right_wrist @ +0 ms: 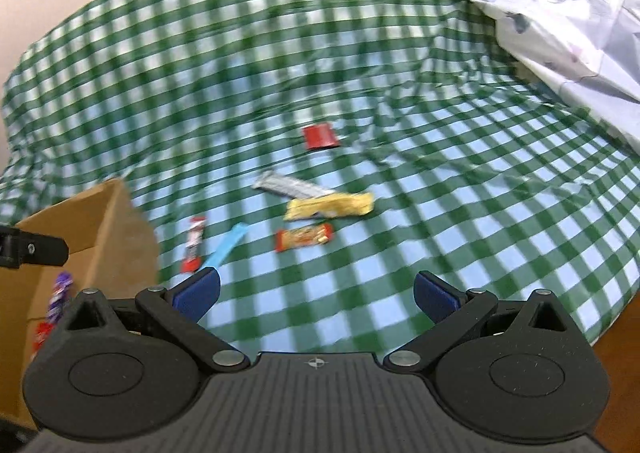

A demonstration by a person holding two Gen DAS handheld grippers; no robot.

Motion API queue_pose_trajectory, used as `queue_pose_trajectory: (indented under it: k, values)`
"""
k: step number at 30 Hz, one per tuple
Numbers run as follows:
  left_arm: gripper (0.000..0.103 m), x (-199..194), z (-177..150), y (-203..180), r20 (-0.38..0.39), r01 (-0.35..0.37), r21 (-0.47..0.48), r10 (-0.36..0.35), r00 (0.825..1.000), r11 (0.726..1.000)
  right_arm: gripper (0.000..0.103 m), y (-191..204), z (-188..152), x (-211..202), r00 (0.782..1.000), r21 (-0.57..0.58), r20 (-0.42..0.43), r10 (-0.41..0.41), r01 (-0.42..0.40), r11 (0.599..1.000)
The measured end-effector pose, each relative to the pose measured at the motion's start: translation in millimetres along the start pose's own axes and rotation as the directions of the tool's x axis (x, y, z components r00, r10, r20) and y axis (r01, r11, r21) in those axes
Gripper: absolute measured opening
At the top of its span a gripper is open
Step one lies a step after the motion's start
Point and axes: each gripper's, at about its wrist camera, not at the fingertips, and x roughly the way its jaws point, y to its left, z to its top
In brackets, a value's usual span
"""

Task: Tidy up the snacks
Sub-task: 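Grasp the blue stick pack with the left tool while the right tool grasps the yellow wafer bar, then carry the blue stick pack and yellow wafer bar over the box with both tools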

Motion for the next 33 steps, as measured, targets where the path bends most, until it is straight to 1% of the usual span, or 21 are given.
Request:
queue_pose_trajectory:
  k: [2, 4, 6, 10, 13, 14, 15, 17, 18, 20, 22, 24, 25, 26, 27, 28, 29, 30, 31, 33]
  values:
    - [0.103, 26.5, 12.9, -8.8, -0.042, 0.044, 0.006, -0.044, 0.998, 0.999, 0.102, -9.0, 10.2, 17.7, 1.000, -0.021, 0.011, -0.009, 0.009, 1.000]
    - [0.103, 56.2, 25.4, -16.5, -0.098, 0.077, -0.005, -0.077, 0.992, 0.997, 0.102, -13.7, 22.2, 40.4, 1.000, -0.073, 0.024, -0.015, 0.017, 0.997]
    - [0.103, 85.8, 36.8, -21.8, -0.140, 0.106, -0.018, -0.107, 0.984, 0.994, 0.102, -19.5, 35.5, 68.3, 1.000, -0.135, 0.018, -0.024, 0.026, 0.990]
    - [0.103, 145.4, 58.3, -26.4, -0.226, 0.103, -0.061, -0.114, 0.967, 0.993, 0.102, -38.9, 59.5, 122.9, 1.000, -0.211, -0.011, -0.021, 0.018, 0.977]
    - [0.103, 181.5, 66.4, -27.3, -0.269, 0.074, -0.068, -0.090, 0.959, 0.995, 0.102, -48.3, 71.0, 162.1, 0.999, -0.261, -0.032, -0.010, 0.001, 0.965]
    - [0.103, 192.1, 67.1, -26.7, -0.288, 0.064, -0.071, -0.082, 0.954, 0.995, 0.102, -49.6, 73.0, 171.5, 0.999, -0.277, -0.036, -0.002, -0.008, 0.961]
    - [0.102, 202.5, 66.5, -25.7, -0.315, 0.063, -0.079, -0.085, 0.945, 0.995, 0.102, -50.8, 75.2, 183.1, 0.999, -0.295, -0.043, 0.005, -0.018, 0.955]
    - [0.098, 217.9, 65.3, -23.1, -0.354, 0.079, -0.104, -0.111, 0.929, 0.991, 0.102, -48.0, 77.6, 201.6, 0.998, -0.326, -0.060, 0.027, -0.045, 0.944]
    - [0.098, 222.5, 63.0, -20.9, -0.366, 0.082, -0.117, -0.120, 0.923, 0.990, 0.102, -46.3, 78.3, 210.9, 0.997, -0.344, -0.067, 0.044, -0.064, 0.937]
    - [0.097, 232.4, 60.9, -18.5, -0.374, 0.070, -0.140, -0.118, 0.920, 0.988, 0.102, -39.2, 76.5, 223.3, 0.995, -0.379, -0.078, 0.068, -0.092, 0.921]
    - [0.095, 240.3, 60.0, -14.6, -0.382, 0.063, -0.158, -0.120, 0.916, 0.985, 0.102, -35.4, 76.5, 241.2, 0.989, -0.408, -0.120, 0.089, -0.131, 0.904]
    - [0.084, 248.3, 60.4, -10.9, -0.401, 0.061, -0.181, -0.130, 0.907, 0.982, 0.102, -30.8, 73.3, 253.1, 0.983, -0.421, -0.162, 0.090, -0.152, 0.894]
    - [0.082, 251.7, 60.6, -10.3, -0.410, 0.055, -0.182, -0.127, 0.903, 0.982, 0.097, -28.5, 70.9, 255.5, 0.981, -0.431, -0.176, 0.086, -0.155, 0.889]
    - [0.078, 252.2, 61.0, -10.4, -0.409, 0.043, -0.177, -0.113, 0.905, 0.983, 0.083, -27.4, 68.2, 258.3, 0.978, -0.444, -0.192, 0.083, -0.162, 0.881]
    - [0.063, 250.3, 61.9, -11.3, -0.398, 0.035, -0.164, -0.099, 0.912, 0.986, 0.073, -26.5, 66.0, 259.5, 0.975, -0.456, -0.211, 0.077, -0.168, 0.874]
    - [0.052, 246.8, 63.0, -13.3, -0.383, 0.041, -0.139, -0.092, 0.919, 0.989, 0.061, -26.4, 63.1, 257.2, 0.975, -0.464, -0.213, 0.069, -0.163, 0.871]
    - [0.024, 243.2, 63.6, -14.5, -0.377, 0.053, -0.122, -0.096, 0.921, 0.991, 0.043, -26.2, 61.0, 251.1, 0.977, -0.468, -0.200, 0.066, -0.155, 0.870]
    - [0.020, 240.2, 63.3, -14.6, -0.381, 0.070, -0.122, -0.111, 0.918, 0.990, 0.038, -26.7, 59.0, 244.5, 0.980, -0.480, -0.194, 0.055, -0.143, 0.866]
    - [0.020, 236.5, 61.6, -13.0, -0.384, 0.084, -0.138, -0.132, 0.914, 0.987, 0.032, -26.6, 55.4, 237.9, 0.982, -0.495, -0.181, 0.047, -0.132, 0.859]
    - [0.019, 226.2, 55.4, -11.7, -0.370, 0.085, -0.141, -0.132, 0.920, 0.986, 0.030, -29.2, 48.3, 223.6, 0.988, -0.510, -0.149, 0.033, -0.105, 0.854]
